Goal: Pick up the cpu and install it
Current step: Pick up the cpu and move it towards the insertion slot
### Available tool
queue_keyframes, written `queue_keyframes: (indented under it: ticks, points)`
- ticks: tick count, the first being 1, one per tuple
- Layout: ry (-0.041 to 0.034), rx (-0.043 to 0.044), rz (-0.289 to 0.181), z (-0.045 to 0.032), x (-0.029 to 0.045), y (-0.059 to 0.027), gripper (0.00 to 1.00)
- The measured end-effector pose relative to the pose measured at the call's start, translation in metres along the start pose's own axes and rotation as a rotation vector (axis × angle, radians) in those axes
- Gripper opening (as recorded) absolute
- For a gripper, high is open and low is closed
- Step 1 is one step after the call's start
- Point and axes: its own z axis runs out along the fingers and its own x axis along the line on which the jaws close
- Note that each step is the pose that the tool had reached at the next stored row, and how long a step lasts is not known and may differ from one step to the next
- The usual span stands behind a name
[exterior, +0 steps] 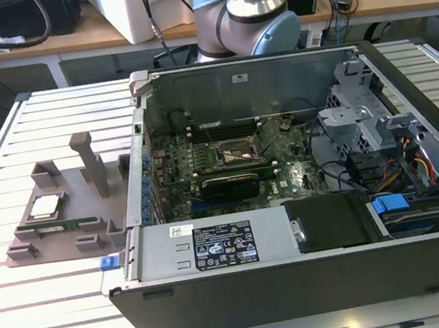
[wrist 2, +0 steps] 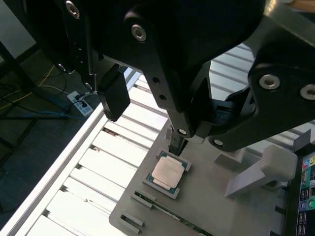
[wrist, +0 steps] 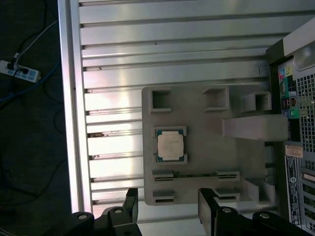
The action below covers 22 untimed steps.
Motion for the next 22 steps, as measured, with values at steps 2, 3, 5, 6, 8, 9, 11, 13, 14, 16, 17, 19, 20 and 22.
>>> queue_keyframes:
  ticks: [2, 3, 5, 6, 8, 9, 11, 13, 14, 16, 17, 19, 20, 22]
  points:
    - [-0.0001, 0.0, 0.0, 0.0014, 0.0, 0.0, 0.6]
    - [0.0, 0.0, 0.0, 0.0021, 0.0, 0.0, 0.6]
    - [0.0, 0.0, 0.0, 0.0032, 0.0001, -0.0001, 0.6]
    - [0.0, 0.0, 0.0, 0.0038, 0.0001, -0.0001, 0.6]
    - [0.0001, 0.0, 0.0, 0.0045, 0.0001, -0.0001, 0.6]
    - [0.0, 0.0, 0.0, 0.005, 0.0001, -0.0001, 0.6]
    - [0.0, -0.0001, 0.0, 0.0058, 0.0001, -0.0001, 0.6]
    - [0.0, 0.0, 0.0, 0.0067, 0.0002, -0.0002, 0.6]
    - [0.0, 0.0, 0.0, 0.0075, 0.0002, -0.0002, 0.6]
    - [0.0, 0.0, 0.0, 0.0084, 0.0002, -0.0002, 0.6]
    - [0.0, 0.0, 0.0, 0.009, 0.0002, -0.0002, 0.6]
    - [-0.0001, 0.0, 0.0, 0.0101, 0.0003, -0.0003, 0.6]
    - [0.0, 0.0, 0.0, 0.0106, 0.0002, -0.0003, 0.6]
    - [0.0, 0.0, 0.0, 0.0114, 0.0003, -0.0003, 0.6]
